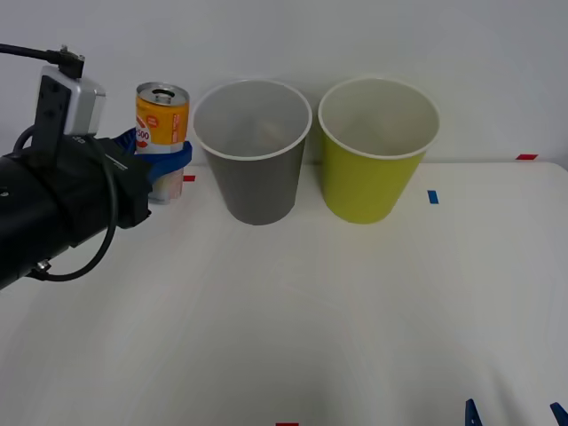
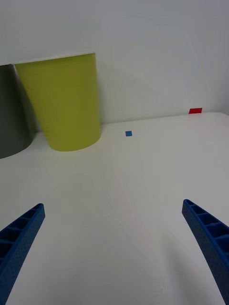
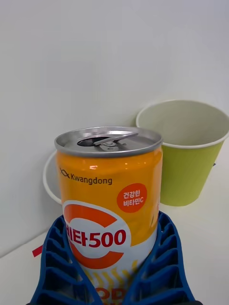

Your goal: Put cans in the gray bin and PET bottles in the light green bin.

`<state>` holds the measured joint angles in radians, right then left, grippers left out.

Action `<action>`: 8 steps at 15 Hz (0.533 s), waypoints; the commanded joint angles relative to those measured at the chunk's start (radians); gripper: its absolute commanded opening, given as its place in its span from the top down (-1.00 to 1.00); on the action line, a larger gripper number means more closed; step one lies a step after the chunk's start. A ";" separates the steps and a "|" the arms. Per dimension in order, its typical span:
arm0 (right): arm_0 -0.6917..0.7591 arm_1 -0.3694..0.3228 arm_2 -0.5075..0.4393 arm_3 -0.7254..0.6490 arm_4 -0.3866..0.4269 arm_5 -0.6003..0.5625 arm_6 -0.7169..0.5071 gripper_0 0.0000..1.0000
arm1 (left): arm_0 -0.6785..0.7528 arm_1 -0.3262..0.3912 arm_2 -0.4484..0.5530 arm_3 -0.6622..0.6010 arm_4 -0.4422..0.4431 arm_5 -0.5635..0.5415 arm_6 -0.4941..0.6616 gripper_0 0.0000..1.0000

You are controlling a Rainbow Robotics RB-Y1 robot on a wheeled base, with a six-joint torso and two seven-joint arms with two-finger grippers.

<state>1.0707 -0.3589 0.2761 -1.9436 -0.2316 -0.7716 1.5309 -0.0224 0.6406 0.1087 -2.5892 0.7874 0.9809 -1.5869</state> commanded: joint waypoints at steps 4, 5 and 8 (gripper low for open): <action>0.000 0.000 0.000 0.000 0.000 0.000 0.000 -1.00 | -0.106 -0.104 0.236 -0.011 0.224 0.283 -0.156 1.00; 0.000 0.000 0.000 0.000 0.000 0.000 0.000 -1.00 | -0.142 -0.113 0.256 -0.009 0.230 0.335 -0.156 1.00; 0.000 0.000 0.000 0.000 0.000 0.000 0.000 -1.00 | -0.280 -0.148 0.302 -0.008 0.239 0.499 -0.140 1.00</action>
<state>1.0707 -0.3589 0.2761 -1.9436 -0.2316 -0.7716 1.5309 -0.2541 0.5127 0.3892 -2.5989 1.0213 1.4280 -1.7346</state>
